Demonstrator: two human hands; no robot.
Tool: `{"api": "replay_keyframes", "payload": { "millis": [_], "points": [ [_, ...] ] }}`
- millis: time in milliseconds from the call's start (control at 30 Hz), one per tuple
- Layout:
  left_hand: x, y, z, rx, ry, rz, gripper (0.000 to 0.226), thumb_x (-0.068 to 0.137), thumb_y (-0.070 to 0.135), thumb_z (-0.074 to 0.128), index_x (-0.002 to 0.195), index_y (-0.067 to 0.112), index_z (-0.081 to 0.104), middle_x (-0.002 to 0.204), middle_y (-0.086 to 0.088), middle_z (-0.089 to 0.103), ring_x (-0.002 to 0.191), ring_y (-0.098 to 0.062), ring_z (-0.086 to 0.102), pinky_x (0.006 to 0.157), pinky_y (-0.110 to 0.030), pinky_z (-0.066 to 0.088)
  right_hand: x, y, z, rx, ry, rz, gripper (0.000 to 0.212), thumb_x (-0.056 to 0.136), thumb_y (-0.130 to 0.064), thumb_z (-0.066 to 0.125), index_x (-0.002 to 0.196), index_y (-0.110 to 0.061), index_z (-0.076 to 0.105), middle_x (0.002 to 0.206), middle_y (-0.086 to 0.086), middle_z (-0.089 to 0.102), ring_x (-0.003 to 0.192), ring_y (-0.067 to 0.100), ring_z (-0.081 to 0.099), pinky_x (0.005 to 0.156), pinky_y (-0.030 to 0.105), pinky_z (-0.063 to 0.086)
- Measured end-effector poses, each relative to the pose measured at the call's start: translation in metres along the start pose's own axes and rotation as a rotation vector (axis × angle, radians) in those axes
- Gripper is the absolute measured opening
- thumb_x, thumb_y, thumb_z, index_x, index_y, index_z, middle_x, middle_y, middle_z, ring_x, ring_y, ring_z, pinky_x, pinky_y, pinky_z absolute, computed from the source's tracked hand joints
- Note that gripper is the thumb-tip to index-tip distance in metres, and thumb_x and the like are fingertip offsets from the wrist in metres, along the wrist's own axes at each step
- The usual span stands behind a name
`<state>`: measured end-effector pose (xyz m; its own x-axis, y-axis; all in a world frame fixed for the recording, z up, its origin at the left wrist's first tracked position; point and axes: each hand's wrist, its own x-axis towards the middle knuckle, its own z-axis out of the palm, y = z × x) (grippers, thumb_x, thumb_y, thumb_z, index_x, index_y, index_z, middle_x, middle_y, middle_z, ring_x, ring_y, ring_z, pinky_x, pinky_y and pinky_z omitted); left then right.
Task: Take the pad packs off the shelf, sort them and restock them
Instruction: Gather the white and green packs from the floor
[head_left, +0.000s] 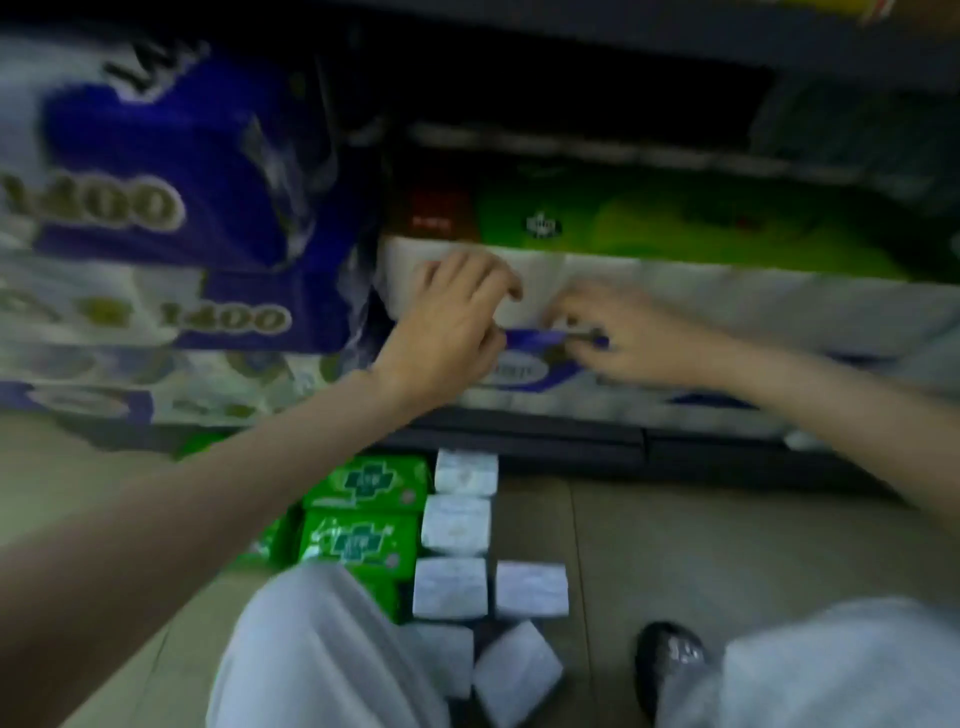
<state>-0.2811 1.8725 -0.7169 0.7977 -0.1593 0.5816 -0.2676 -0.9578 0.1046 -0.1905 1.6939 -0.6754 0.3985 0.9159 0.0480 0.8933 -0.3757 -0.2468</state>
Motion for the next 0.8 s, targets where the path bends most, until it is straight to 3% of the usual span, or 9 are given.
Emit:
{"api": "replay_keyframes", "payload": {
  "millis": [100, 167, 200, 267, 333, 467, 567, 700, 800],
  "points": [
    [-0.054, 0.011, 0.061, 0.033, -0.293, 0.013, 0.034, 0.063, 0.027, 0.046, 0.089, 0.012, 0.062, 0.090, -0.010, 0.061, 0.087, -0.023, 0.042, 0.068, -0.034, 0.027, -0.033, 0.020, 0.090, -0.038, -0.437, 0.145, 0.042, 0.091, -0.030, 0.056, 0.128, -0.012, 0.050, 0.131, 0.010, 0.046, 0.117, 0.025, 0.047, 0.095, 0.032, 0.040],
    [-0.085, 0.023, 0.088, 0.105, -0.501, 0.065, 0.034, 0.061, 0.034, 0.064, 0.091, 0.016, 0.064, 0.092, -0.007, 0.062, 0.086, -0.024, 0.053, 0.068, -0.032, 0.039, -0.054, 0.024, 0.142, -0.066, -0.625, 0.205, 0.047, 0.091, -0.034, 0.057, 0.132, -0.016, 0.044, 0.136, 0.008, 0.040, 0.120, 0.023, 0.042, 0.096, 0.033, 0.039],
    [-0.100, 0.030, 0.096, 0.146, -0.682, 0.070, 0.042, 0.066, 0.038, 0.069, 0.102, 0.017, 0.063, 0.104, -0.008, 0.060, 0.095, -0.026, 0.056, 0.075, -0.034, 0.043, -0.063, 0.023, 0.165, -0.062, -0.688, 0.237, 0.051, 0.090, -0.035, 0.057, 0.135, -0.015, 0.042, 0.139, 0.009, 0.038, 0.123, 0.025, 0.039, 0.099, 0.035, 0.038],
    [-0.132, 0.041, 0.111, 0.157, -1.058, 0.023, 0.051, 0.085, 0.042, 0.059, 0.129, 0.019, 0.047, 0.132, -0.010, 0.043, 0.121, -0.030, 0.042, 0.095, -0.041, 0.037, -0.078, 0.017, 0.208, -0.069, -0.787, 0.282, 0.062, 0.090, -0.038, 0.057, 0.140, -0.011, 0.035, 0.147, 0.013, 0.030, 0.133, 0.030, 0.031, 0.108, 0.039, 0.030],
    [-0.154, 0.048, 0.121, 0.126, -1.264, -0.018, 0.051, 0.091, 0.041, 0.053, 0.135, 0.019, 0.040, 0.139, -0.010, 0.036, 0.127, -0.030, 0.035, 0.100, -0.043, 0.033, -0.087, 0.009, 0.243, -0.100, -0.800, 0.265, 0.064, 0.089, -0.043, 0.057, 0.139, -0.010, 0.035, 0.145, 0.012, 0.033, 0.133, 0.029, 0.032, 0.106, 0.039, 0.028],
    [-0.178, 0.065, 0.138, -0.025, -1.280, -0.137, 0.045, 0.090, 0.040, 0.055, 0.129, 0.019, 0.047, 0.133, -0.009, 0.041, 0.122, -0.029, 0.041, 0.097, -0.040, 0.035, -0.095, 0.001, 0.291, -0.110, -0.751, 0.296, 0.061, 0.087, -0.041, 0.057, 0.137, -0.013, 0.035, 0.139, 0.008, 0.042, 0.128, 0.026, 0.039, 0.103, 0.039, 0.028],
    [-0.193, 0.086, 0.150, -0.092, -1.311, -0.176, 0.050, 0.087, 0.046, 0.056, 0.126, 0.016, 0.049, 0.130, -0.012, 0.042, 0.118, -0.031, 0.043, 0.093, -0.040, 0.035, -0.098, 0.004, 0.309, -0.039, -0.700, 0.369, 0.057, 0.085, -0.033, 0.062, 0.132, -0.011, 0.038, 0.133, 0.011, 0.049, 0.121, 0.028, 0.048, 0.097, 0.041, 0.039],
    [-0.205, 0.116, 0.167, -0.039, -1.363, -0.243, 0.073, 0.079, 0.064, 0.056, 0.126, 0.010, 0.047, 0.130, -0.018, 0.041, 0.119, -0.034, 0.040, 0.097, -0.042, 0.032, -0.088, 0.024, 0.284, 0.026, -0.619, 0.509, 0.057, 0.085, -0.029, 0.063, 0.131, -0.005, 0.039, 0.128, 0.015, 0.052, 0.114, 0.032, 0.053, 0.085, 0.034, 0.044],
    [-0.207, 0.145, 0.183, 0.100, -1.400, -0.146, 0.091, 0.070, 0.075, 0.056, 0.127, 0.004, 0.045, 0.128, -0.016, 0.044, 0.118, -0.031, 0.039, 0.097, -0.039, 0.031, -0.083, 0.044, 0.257, 0.126, -0.595, 0.594, 0.060, 0.081, -0.034, 0.068, 0.127, -0.005, 0.043, 0.124, 0.015, 0.051, 0.110, 0.028, 0.052, 0.076, 0.031, 0.041]
  ]
}}
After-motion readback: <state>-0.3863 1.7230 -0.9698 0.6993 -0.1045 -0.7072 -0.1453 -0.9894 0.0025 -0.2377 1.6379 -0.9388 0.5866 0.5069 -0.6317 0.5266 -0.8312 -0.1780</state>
